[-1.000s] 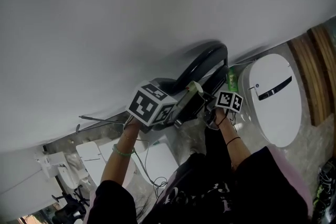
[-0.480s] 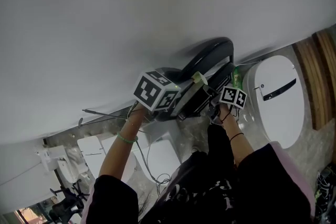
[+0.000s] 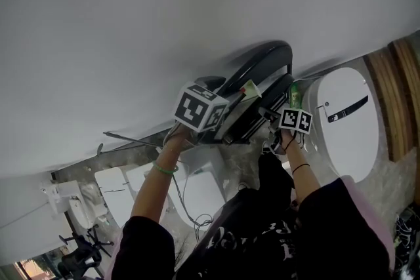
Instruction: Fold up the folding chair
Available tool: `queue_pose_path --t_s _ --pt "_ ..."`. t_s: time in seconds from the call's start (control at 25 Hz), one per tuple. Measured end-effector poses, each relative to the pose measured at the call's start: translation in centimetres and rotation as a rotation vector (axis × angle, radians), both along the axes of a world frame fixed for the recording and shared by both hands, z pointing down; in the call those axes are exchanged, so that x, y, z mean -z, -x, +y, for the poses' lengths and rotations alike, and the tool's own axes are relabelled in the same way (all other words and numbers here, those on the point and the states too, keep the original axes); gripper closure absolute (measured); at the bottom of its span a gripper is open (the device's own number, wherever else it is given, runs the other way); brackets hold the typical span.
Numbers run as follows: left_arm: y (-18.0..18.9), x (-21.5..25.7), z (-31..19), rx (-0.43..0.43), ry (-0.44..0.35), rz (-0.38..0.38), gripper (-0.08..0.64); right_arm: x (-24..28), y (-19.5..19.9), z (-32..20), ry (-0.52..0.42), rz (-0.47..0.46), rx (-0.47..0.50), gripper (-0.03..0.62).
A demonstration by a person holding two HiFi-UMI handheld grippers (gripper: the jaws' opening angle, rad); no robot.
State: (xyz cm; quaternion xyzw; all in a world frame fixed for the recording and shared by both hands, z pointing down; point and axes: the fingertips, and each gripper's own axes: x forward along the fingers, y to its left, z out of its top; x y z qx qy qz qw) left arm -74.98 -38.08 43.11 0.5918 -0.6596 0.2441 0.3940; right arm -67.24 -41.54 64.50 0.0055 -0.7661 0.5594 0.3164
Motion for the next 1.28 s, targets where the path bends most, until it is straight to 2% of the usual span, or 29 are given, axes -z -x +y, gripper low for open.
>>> queue_pose_path --t_s 0.2,0.4,0.56,0.72,0.88,1.04,1.12,1.2,1.28 --pt "-0.4 0.6 2.7 0.065 -0.025 0.032 0.351 0.1 -4.7 -0.7 -0.031 0.031 -0.020 0.422" --pt "-1.2 2.8 6.5 0.192 -0.131 0.056 0.353 1.7 -8.8 -0.9 -0.084 0.011 -0.018 0.422" --pt "-2.7 4.7 10.1 0.263 -0.211 0.069 0.353 4.1 -10.1 0.2 -0.164 -0.036 0.008 0.423" --pt "-6.0 5.8 13.4 0.312 -0.307 0.149 0.361 8.3 -9.7 2.6 -0.186 -0.137 0.001 0.423" --pt "-10.3 6.0 16.6 0.337 -0.385 0.226 0.408 12.6 -9.8 6.3 -0.200 -0.223 0.015 0.435" --pt "-14.5 4.8 20.0 0.346 -0.395 0.205 0.440 15.7 -11.1 11.0 -0.232 -0.273 0.043 0.487" --pt "-16.8 4.2 21.8 0.362 -0.398 0.193 0.482 17.0 -12.4 13.7 -0.243 -0.300 0.055 0.507" --pt "-19.2 3.8 23.6 0.377 -0.408 0.192 0.526 18.0 -14.0 16.3 -0.240 -0.324 0.056 0.520" --pt "-21.6 3.5 25.5 0.376 -0.427 0.202 0.532 18.6 -15.7 18.9 -0.229 -0.337 0.053 0.525"
